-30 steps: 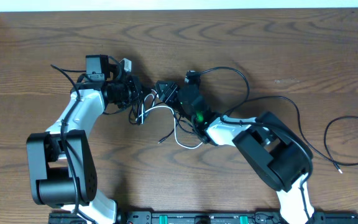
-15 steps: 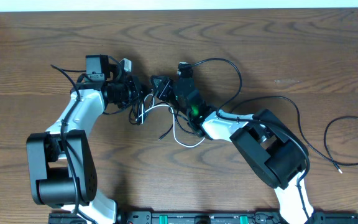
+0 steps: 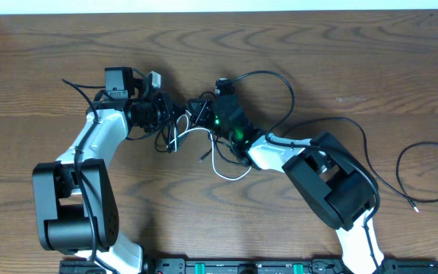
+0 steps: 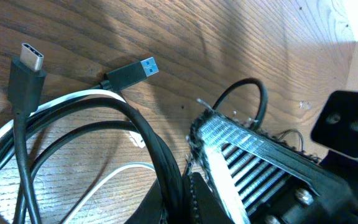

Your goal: Untangle cables

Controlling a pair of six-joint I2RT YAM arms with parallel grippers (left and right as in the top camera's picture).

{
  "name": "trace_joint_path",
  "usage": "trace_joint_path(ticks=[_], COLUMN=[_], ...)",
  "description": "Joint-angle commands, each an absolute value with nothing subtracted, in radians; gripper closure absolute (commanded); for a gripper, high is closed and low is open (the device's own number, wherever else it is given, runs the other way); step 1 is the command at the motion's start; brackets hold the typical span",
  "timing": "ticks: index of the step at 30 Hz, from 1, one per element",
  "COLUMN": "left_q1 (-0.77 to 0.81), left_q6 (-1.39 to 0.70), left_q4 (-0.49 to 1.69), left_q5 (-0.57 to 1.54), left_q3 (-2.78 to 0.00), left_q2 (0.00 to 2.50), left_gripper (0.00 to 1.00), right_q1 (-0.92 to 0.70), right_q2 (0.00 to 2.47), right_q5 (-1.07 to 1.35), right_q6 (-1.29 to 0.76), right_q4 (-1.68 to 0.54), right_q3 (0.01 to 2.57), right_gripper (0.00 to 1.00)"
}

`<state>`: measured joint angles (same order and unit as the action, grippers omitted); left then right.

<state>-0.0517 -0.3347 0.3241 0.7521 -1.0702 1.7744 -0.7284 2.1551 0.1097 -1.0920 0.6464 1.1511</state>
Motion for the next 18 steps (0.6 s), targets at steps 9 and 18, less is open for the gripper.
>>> trace_joint_path(ticks=[9, 18], left_q1=[-0.068, -0.121], left_q6=[-0.311, -0.319], left_q4=[0.319, 0.335], left_q5=[0.687, 0.687], left_q3=[-1.06, -1.06], left_q2=[1.752, 1.752], left_gripper=[0.92, 0.92], right_q1=[-0.607, -0.562], right_q2=[2.019, 1.762], right_q5=[0.33, 0.174], right_q6=[-0.871, -0.564], right_q4=[0.437, 0.069], right_q3=[1.161, 1.161], right_gripper=[0.99, 0.99])
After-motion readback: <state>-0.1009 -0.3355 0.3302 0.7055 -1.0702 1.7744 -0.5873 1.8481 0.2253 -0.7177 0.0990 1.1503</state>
